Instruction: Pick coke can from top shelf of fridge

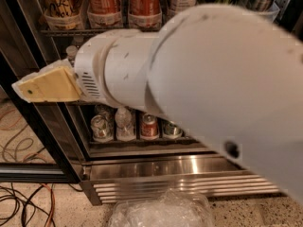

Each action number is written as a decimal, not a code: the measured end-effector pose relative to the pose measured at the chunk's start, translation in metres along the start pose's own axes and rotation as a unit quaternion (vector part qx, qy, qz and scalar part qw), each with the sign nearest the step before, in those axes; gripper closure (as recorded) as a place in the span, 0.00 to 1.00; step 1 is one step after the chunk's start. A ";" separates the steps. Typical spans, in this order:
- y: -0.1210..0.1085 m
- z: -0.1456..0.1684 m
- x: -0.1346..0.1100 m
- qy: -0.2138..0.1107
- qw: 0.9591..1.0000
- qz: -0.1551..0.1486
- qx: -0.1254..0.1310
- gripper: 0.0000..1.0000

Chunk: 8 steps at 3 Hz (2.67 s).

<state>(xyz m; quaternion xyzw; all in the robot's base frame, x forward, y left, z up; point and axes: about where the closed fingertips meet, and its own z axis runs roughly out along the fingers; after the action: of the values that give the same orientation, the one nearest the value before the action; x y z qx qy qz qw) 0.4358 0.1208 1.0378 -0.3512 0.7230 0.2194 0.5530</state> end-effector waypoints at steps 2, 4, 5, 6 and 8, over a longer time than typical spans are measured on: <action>0.003 -0.001 -0.014 -0.014 1.000 0.026 0.009 0.00; 0.003 -0.001 -0.014 -0.014 1.000 0.026 0.009 0.00; 0.003 -0.001 -0.014 -0.014 1.000 0.026 0.009 0.00; 0.003 -0.001 -0.014 -0.014 1.000 0.026 0.009 0.00; -0.027 -0.010 -0.013 -0.044 0.993 0.063 0.087 0.00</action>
Offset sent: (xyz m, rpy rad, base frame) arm 0.0007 0.0040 0.0108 0.0530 0.0168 -0.0339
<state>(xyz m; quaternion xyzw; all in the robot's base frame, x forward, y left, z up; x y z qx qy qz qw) 0.4519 0.0998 1.0552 -0.2451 0.7349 0.2057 0.5980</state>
